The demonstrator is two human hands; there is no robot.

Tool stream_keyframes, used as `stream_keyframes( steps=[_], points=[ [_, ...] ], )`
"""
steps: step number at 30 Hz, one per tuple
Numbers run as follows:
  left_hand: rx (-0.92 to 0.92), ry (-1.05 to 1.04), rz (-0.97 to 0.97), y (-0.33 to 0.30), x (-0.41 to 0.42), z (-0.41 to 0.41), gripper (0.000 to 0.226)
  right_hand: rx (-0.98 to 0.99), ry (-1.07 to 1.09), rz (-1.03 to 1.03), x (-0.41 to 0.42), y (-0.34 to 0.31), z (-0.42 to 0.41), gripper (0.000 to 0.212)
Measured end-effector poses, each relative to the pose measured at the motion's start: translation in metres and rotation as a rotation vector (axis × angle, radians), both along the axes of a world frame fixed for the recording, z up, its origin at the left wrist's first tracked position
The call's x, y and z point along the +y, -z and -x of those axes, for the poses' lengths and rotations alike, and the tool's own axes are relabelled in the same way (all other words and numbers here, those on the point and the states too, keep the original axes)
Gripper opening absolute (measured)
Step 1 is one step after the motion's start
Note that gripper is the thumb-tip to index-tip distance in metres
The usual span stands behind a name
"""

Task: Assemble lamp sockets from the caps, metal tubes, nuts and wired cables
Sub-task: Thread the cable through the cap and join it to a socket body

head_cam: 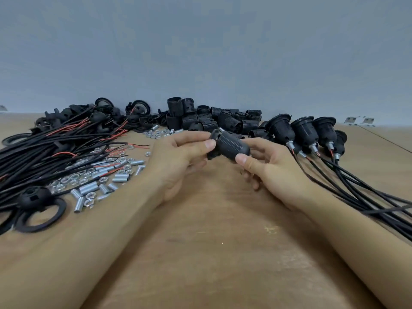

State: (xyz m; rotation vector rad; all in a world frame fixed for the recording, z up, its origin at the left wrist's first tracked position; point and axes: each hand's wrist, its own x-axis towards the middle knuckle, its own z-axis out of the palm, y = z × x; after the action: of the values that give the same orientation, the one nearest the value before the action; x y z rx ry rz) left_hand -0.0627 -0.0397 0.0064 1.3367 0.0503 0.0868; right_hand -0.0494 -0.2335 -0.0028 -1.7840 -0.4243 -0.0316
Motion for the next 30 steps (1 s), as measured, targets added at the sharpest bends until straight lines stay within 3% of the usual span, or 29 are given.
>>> stream_keyframes(
  steps=[4,10,16,20,30],
  points=[
    [-0.018,0.058,0.103,0.009,0.005,0.001,0.022,0.012,-0.053,0.05,-0.002,0.002,0.0,0.027],
    [-0.031,0.228,0.035,0.014,0.011,-0.012,0.006,-0.054,-0.071,0.091,-0.005,0.004,-0.001,0.04],
    [-0.093,0.29,-0.004,0.013,0.014,-0.013,0.053,-0.208,0.076,0.203,-0.004,0.004,0.0,0.052],
    [-0.129,0.319,-0.12,0.013,0.012,-0.01,0.046,-0.436,0.098,0.239,-0.002,0.003,0.003,0.054],
    [-0.066,0.274,-0.211,0.01,0.007,-0.009,0.062,-0.941,0.151,0.492,-0.001,0.002,0.003,0.048]
  ],
)
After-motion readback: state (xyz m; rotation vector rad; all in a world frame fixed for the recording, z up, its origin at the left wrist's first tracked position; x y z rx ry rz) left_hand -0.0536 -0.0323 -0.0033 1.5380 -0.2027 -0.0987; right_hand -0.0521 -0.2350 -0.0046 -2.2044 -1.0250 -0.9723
